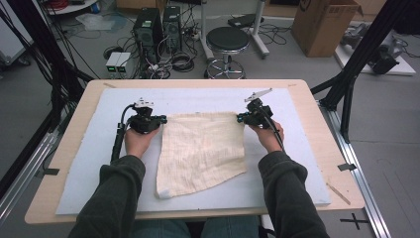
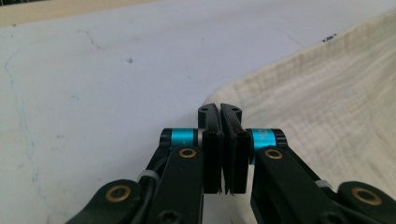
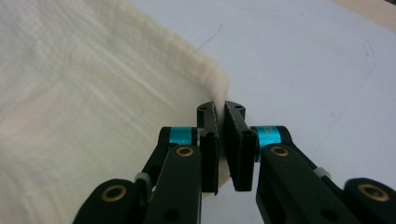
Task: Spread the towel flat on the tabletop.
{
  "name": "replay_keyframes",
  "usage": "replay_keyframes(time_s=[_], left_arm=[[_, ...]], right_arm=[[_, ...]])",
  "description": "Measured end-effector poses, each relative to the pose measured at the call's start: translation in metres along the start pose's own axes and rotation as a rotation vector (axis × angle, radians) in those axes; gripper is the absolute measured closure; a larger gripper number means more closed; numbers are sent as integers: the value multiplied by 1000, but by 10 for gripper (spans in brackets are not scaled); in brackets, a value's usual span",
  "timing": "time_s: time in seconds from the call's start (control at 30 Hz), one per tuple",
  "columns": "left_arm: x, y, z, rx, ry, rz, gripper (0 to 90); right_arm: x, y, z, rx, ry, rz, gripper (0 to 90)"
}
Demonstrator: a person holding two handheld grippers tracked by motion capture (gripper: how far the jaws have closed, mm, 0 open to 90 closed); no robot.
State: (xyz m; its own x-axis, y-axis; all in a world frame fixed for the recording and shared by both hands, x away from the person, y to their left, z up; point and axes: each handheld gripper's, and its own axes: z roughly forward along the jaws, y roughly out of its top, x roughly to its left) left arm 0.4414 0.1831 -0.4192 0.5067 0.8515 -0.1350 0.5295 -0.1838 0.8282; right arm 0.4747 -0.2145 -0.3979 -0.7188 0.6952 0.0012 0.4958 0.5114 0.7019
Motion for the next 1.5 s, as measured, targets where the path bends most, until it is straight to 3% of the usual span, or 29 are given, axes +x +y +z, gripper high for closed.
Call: replay_keyframes(time_s=[0.1, 0.2, 0.3, 0.5, 0.7, 0.8, 0.87, 0.93, 1.1, 1.23, 1.37, 1.5], left_arm=[[3, 0, 4, 4, 9, 3, 779], [8, -3, 4, 32, 9, 11, 716], [9, -3, 0, 35, -22, 4, 678], [-6, -2, -16, 4, -92, 35, 631], [-16, -12, -37, -12, -136, 74, 605], [-19, -19, -45, -13, -166, 80, 588], [-23, -20, -51, -4, -180, 99, 570], [-28, -22, -58, -27, -189, 119, 568], [-38, -30, -71, -2, -218, 162, 552], [-48, -41, -81, -12, -225, 192, 538], [-52, -52, -89, 0, -230, 213, 525], [-57, -63, -95, 23, -244, 231, 519]], right_arm=[[-4, -2, 9, 7, -28, 10, 730], [-8, -6, 11, 14, -2, 41, 680], [-8, -7, 7, 11, 20, 50, 655], [4, -10, -10, -32, 54, 15, 608], [20, -23, -28, -51, 111, 2, 552], [29, -24, -36, -49, 131, -30, 546], [35, -28, -43, -84, 128, -54, 548], [39, -32, -46, -88, 144, -63, 547], [52, -49, -56, -105, 164, -87, 548], [62, -64, -62, -110, 174, -105, 548], [71, -76, -71, -140, 185, -122, 550], [78, -85, -75, -137, 202, -137, 553]])
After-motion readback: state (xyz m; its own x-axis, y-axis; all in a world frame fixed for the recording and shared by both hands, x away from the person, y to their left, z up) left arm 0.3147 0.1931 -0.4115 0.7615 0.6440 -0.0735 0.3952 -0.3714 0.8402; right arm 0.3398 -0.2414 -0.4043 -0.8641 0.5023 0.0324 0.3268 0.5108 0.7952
